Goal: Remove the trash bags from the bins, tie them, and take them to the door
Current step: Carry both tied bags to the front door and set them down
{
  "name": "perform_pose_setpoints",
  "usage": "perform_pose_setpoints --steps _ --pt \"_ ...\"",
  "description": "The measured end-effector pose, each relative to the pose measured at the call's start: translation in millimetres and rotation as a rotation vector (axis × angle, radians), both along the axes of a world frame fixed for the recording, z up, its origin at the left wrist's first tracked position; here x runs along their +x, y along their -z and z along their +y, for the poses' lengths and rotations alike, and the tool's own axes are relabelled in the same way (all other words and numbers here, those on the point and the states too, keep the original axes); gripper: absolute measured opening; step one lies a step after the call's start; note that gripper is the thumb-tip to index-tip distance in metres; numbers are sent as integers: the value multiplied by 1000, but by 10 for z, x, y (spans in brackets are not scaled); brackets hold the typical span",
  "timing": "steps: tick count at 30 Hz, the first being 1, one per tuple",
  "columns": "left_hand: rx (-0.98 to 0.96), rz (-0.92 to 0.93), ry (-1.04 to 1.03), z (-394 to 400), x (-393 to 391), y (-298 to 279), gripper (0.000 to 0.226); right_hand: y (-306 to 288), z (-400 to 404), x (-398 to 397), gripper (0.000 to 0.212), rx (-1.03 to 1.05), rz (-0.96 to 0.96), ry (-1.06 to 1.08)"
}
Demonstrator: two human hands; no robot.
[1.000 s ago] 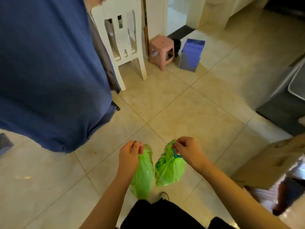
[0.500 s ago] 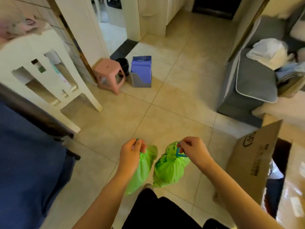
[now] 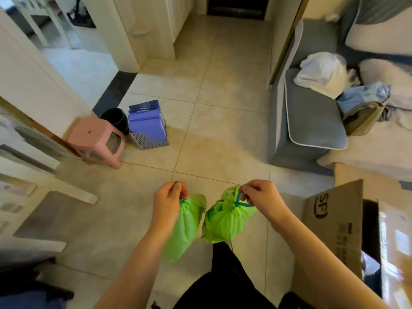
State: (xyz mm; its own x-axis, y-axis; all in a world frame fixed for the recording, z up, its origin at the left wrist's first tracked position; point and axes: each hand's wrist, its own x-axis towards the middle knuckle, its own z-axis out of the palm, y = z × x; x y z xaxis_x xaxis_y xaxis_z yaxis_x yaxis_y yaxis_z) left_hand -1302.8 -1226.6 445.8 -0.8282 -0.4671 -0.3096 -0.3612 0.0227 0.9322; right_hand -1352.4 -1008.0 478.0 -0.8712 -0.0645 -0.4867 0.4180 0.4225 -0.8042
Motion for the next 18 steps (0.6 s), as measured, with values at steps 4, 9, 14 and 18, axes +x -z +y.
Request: perform_pose_setpoints --steps 4,9,14,18 --pt "-15 -3 -45 -31 -943 -14 31 57 15 -881 25 -66 -84 30" --pt "-5 -7 -42 -179 -2044 -24 31 53 -51 -1963 24 -87 -91 103" --pt "16 17 37 -312 -3232 -24 29 83 -115 -3131 18 -170 -107 238" --pt "-4 5 145 -468 -4198 -28 28 121 -184 -4022 21 -186 -104 379"
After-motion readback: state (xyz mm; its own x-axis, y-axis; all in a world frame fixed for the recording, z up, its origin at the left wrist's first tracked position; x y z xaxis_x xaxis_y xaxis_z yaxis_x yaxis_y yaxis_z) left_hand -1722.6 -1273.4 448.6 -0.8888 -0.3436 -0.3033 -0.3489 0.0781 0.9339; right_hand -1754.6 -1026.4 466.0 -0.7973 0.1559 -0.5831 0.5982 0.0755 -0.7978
